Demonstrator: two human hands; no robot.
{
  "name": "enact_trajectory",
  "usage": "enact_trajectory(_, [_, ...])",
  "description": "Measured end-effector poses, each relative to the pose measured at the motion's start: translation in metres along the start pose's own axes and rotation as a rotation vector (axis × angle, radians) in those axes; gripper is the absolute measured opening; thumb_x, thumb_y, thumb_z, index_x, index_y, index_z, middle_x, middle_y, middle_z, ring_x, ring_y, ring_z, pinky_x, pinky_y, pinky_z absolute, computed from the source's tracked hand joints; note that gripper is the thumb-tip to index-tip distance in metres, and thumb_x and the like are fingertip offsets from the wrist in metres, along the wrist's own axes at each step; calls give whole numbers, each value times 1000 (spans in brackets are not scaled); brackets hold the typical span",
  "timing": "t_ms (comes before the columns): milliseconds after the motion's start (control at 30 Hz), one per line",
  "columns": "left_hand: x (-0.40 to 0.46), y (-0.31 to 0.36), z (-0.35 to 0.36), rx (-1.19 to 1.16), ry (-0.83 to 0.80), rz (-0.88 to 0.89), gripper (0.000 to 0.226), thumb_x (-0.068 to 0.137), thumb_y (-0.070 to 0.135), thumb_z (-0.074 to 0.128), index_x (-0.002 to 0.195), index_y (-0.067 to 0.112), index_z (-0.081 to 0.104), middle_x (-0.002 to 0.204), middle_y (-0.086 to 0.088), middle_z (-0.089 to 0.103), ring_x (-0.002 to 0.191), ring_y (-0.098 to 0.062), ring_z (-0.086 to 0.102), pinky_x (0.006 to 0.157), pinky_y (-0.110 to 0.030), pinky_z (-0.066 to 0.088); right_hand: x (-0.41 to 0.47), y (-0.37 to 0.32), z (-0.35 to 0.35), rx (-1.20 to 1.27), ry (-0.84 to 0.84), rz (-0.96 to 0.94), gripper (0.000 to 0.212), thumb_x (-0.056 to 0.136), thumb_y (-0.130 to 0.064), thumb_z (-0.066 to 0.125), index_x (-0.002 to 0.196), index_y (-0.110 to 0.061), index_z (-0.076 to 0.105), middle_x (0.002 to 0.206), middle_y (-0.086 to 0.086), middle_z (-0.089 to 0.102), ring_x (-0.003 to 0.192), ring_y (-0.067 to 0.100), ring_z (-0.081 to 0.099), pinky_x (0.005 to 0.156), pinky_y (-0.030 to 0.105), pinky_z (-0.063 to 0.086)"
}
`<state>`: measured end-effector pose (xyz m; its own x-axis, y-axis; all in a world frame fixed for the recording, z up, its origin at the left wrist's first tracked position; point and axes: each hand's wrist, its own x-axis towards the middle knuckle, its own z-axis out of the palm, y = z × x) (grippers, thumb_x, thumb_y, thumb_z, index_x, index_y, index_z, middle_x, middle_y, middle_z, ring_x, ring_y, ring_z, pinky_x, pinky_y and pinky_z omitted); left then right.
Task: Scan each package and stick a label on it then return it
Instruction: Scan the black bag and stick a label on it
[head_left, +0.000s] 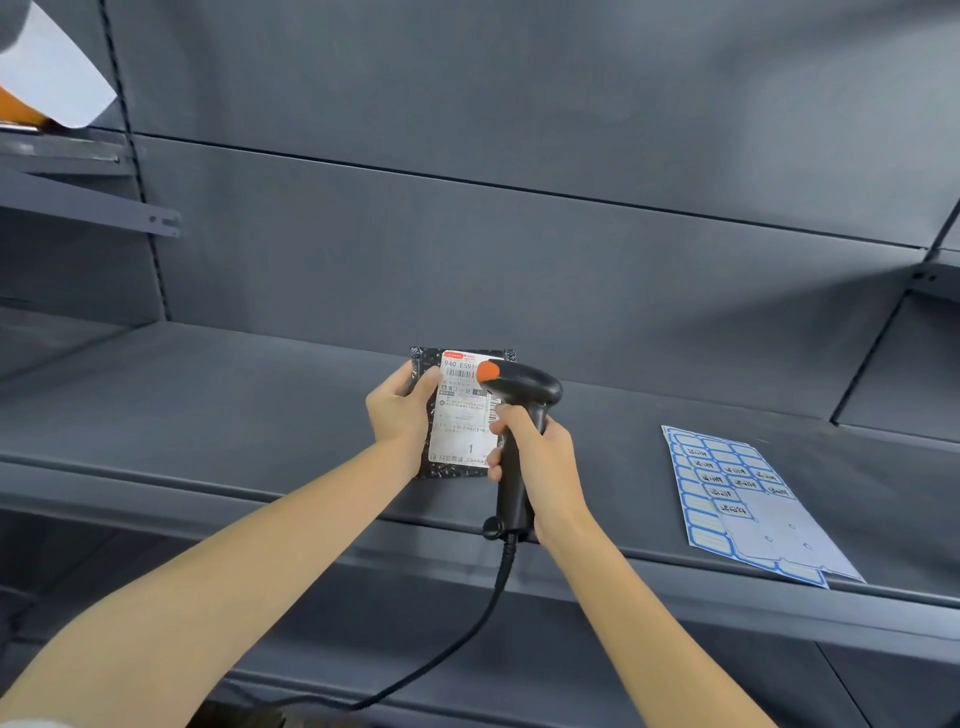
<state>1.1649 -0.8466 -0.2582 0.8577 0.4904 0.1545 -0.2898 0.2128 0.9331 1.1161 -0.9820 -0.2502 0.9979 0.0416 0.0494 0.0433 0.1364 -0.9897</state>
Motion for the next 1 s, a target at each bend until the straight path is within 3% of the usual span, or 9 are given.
enact_trajectory(133, [1,0,-1,-33,-25,6,29,90,6,62,73,27,73,78,4,73,75,-14,62,73,-32,53,8,-20,-11,15,-31,50,26,67,-29,56,86,-11,52,67,4,55,60,19,52,66,38,49])
enact_trajectory(200, [2,1,-1,-17,-23,7,23,89,7,62,77,23,73,80,3,73,75,-13,61,71,-28,52,16,-32,-21,-178,-7,52,25,64,-27,57,81,-12,48,79,7,51,73,23,49,78,47,49])
enact_trajectory(333, [6,0,0,60,30,9,13,88,10,65,85,20,73,80,7,71,75,-10,62,70,-23,50,43,-34,-44,-855,109,58,24,85,-27,60,73,-11,44,110,14,45,70,22,46,56,28,33])
enact_trajectory(433, [6,-2,-2,116,55,-8,11,87,11,67,96,16,73,81,10,69,77,-9,64,66,-19,48,59,-19,-55,-995,197,38,26,87,-25,59,89,-1,51,121,20,41,74,25,46,66,27,36])
enact_trajectory(500, [6,-3,-3,177,62,-29,13,87,13,69,99,11,71,87,2,69,83,-16,63,74,-25,49,66,-9,-60,-1022,233,44,44,88,-27,61,116,5,50,125,21,40,90,31,51,78,30,41])
enact_trajectory(600, [7,-3,-4,262,53,-55,19,87,16,70,103,5,69,98,-8,68,89,-23,61,80,-31,48,70,3,-64,-1064,258,9,61,88,-28,63,130,8,39,128,23,41,113,39,49,96,39,43])
enact_trajectory(800, [4,-3,-4,384,-34,-82,20,86,16,70,100,1,69,102,-15,70,96,-32,65,89,-44,53,73,19,-64,-1174,315,-37,55,89,-33,60,124,6,44,122,21,49,117,36,37,80,33,32])
enact_trajectory(1000, [3,-6,-2,686,-158,40,27,87,18,69,106,1,63,103,-10,66,93,-26,61,78,-33,46,74,19,-71,-1381,355,-95,55,98,-45,42,120,5,48,120,24,52,113,37,41,98,41,28])
